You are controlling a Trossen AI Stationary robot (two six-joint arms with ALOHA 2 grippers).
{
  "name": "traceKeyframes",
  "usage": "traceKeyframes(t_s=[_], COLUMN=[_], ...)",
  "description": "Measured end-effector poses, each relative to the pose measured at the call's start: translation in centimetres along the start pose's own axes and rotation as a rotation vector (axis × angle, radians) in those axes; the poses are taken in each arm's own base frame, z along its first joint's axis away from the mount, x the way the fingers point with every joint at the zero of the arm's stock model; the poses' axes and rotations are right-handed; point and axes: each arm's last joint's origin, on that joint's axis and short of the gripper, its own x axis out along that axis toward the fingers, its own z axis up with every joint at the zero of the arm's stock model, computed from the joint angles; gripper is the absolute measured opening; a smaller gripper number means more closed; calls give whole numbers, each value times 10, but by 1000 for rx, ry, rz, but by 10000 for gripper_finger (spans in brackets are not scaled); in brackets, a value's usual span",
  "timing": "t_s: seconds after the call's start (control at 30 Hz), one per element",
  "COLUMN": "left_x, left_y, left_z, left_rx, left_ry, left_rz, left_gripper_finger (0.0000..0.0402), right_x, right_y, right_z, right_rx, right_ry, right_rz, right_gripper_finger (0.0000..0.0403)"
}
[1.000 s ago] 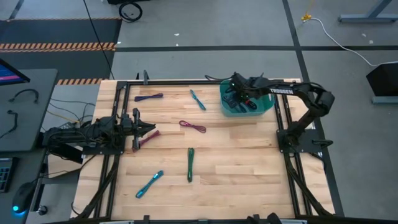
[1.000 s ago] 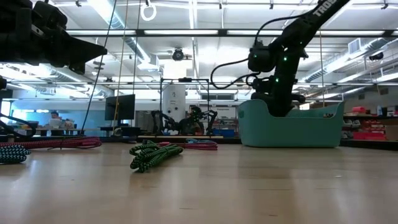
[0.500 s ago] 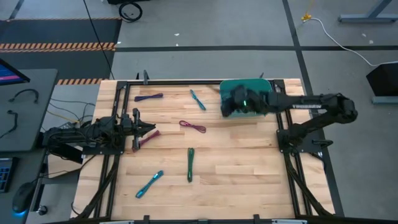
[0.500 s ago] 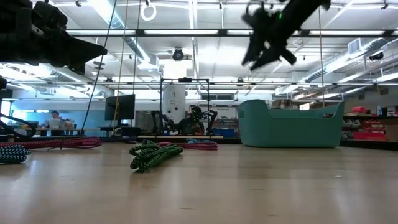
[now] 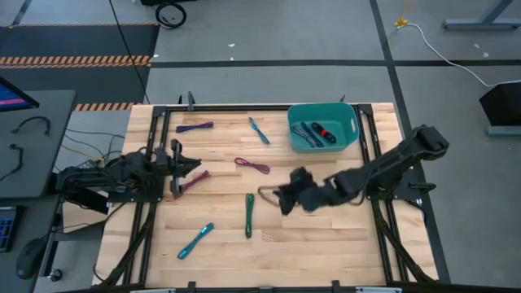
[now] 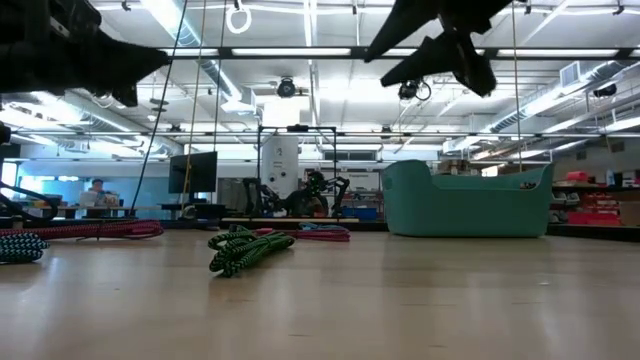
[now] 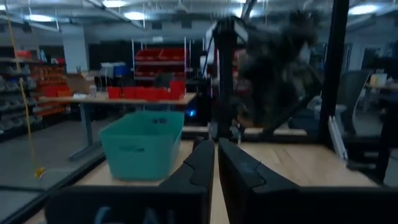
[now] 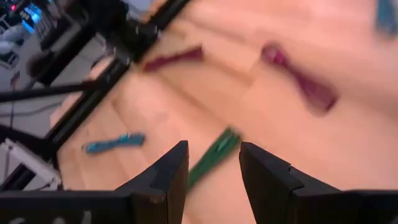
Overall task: Pick and place USB-C Cables
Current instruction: Put the left pink charger cable into the light blue bin
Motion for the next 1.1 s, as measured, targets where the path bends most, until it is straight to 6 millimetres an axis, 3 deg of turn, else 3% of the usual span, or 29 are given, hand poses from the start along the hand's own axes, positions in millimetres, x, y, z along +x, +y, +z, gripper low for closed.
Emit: traceKeyframes(t_s=[0.13, 0.27, 0.4, 0.6, 0.7, 0.9, 1.1], left_x=[0, -2, 0, 9, 12, 24, 36], left_y=[0, 2, 3, 2, 3, 0, -1], left_z=[9, 21, 34, 57, 58, 30, -6], left_rx=[-221, -460, -469, -407, -412, -473, -489], left_ry=[-97, -230, -170, 337, 637, 1046, 1280], left_rz=[-18, 36, 88, 221, 348, 486, 602], left_gripper_finger=[26, 28, 17, 6, 12, 15, 40], right_x=[12, 21, 25, 32, 35, 41, 41], right_y=[4, 5, 4, 0, -2, -6, -6], right_z=[-25, -38, -39, -30, -25, -17, -16], right_rx=[58, 81, 83, 77, 67, 38, 21], right_ry=[80, 175, 179, 154, 138, 120, 118], right_rz=[18, 41, 39, 23, 21, 11, 12], right_gripper_finger=[148, 148, 148, 148, 148, 148, 148])
